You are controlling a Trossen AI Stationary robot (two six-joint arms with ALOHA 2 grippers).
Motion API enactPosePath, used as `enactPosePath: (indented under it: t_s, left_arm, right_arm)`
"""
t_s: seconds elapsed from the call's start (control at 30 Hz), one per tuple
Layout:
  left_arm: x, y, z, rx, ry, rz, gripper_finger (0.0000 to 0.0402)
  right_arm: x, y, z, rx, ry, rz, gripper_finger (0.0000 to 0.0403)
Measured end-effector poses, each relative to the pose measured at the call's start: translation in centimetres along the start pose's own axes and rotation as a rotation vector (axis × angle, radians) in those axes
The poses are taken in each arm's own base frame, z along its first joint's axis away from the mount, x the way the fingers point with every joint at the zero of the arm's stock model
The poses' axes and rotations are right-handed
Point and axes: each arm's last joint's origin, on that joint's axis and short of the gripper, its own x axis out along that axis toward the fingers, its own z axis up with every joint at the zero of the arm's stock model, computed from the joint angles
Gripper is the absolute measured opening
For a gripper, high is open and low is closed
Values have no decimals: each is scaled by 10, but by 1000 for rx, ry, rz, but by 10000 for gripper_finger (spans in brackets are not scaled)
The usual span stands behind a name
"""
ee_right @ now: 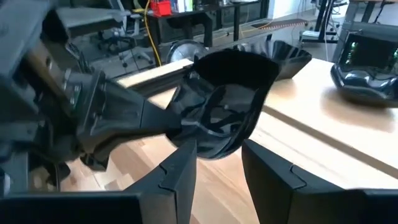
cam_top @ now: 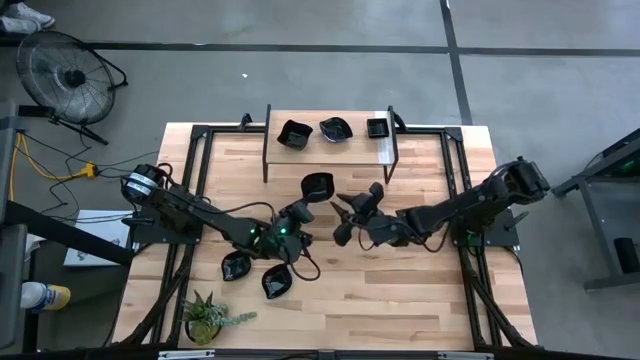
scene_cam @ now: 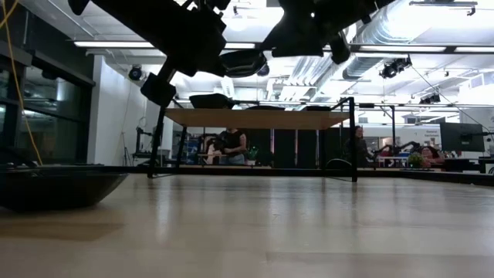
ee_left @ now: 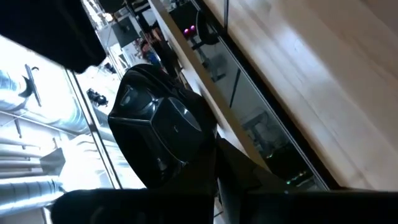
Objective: Pick & Place Mini shaped plates
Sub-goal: Stack the black leaf shaped plate on top of the black leaf shaped plate on the shelf
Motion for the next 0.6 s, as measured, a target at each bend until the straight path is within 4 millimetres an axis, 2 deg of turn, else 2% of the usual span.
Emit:
enactPosePath:
  t_s: [0.17, 0.4, 0.6]
  left_arm:
    - [0, 0, -1, 0, 18, 3, 0]
    - [0, 0, -1, 7, 19, 3, 0]
    - [0, 0, -1, 10, 32, 4, 0]
  right_arm:
    - [1, -8, 12, 33, -10, 16, 124]
    - [22, -24, 17, 100, 68, 125, 124]
    - [29, -30, 21, 121, 54, 128, 124]
